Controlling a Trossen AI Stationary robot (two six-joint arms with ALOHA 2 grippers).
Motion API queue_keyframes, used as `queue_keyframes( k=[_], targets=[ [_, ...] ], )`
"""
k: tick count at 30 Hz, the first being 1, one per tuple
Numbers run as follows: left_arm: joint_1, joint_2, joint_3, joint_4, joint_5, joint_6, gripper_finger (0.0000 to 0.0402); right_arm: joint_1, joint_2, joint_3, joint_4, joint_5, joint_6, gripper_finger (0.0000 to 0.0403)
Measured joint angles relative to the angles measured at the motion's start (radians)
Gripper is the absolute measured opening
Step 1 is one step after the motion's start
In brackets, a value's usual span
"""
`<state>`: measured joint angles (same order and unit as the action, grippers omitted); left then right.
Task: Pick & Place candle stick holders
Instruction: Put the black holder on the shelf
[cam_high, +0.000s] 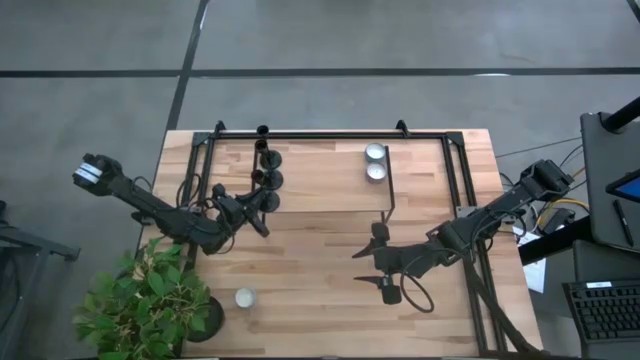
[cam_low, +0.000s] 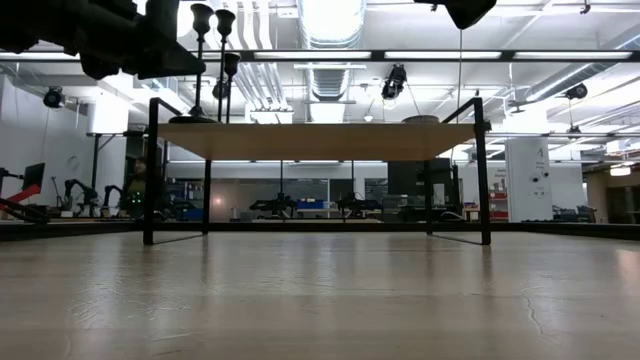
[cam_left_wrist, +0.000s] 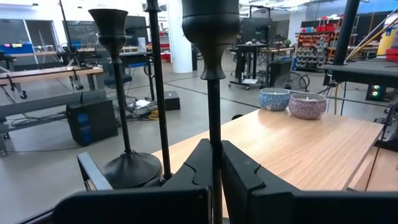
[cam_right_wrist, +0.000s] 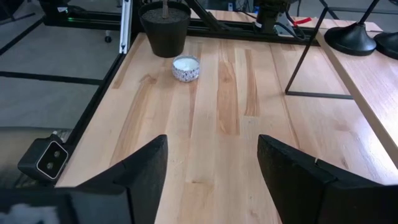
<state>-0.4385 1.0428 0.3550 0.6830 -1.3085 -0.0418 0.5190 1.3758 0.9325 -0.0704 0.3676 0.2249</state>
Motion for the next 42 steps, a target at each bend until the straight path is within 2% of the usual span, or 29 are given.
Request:
queue_keyframes(
  k=[10, 19, 26, 31, 34, 39, 42],
  targets=[
    [0.0, 0.001, 0.0, -0.005, -0.011, -0.004, 0.001, 0.0, 0.0, 0.0, 0.0, 0.0, 0.0, 0.0252],
    [-0.001, 0.001, 0.0, -0.006, -0.013, -0.02, 0.0013, 0.0, 0.0, 0.0, 0.0, 0.0, 0.0, 0.0241],
    [-0.002, 0.002, -0.005, -0.018, -0.011, -0.044, 0.0082, 0.0, 0.0, 0.0, 0.0, 0.0, 0.0, 0.0244],
    [-0.013, 0.002, -0.004, -0.012, 0.054, -0.063, 0.0124, 0.0, 0.0, -0.001, 0.001, 0.0, 0.0, 0.025],
    [-0.036, 0.002, -0.004, -0.012, 0.095, -0.07, 0.0136, 0.0, 0.0, -0.002, 0.001, 0.0, 0.001, 0.0252],
    [-0.084, 0.002, -0.003, -0.011, 0.095, -0.063, 0.0139, 0.0, 0.0, -0.002, 0.0, 0.0, 0.001, 0.0245],
    [-0.099, 0.002, -0.002, -0.016, 0.048, -0.057, 0.0138, 0.0, 0.0, -0.002, 0.001, 0.0, 0.001, 0.0242]
  ],
)
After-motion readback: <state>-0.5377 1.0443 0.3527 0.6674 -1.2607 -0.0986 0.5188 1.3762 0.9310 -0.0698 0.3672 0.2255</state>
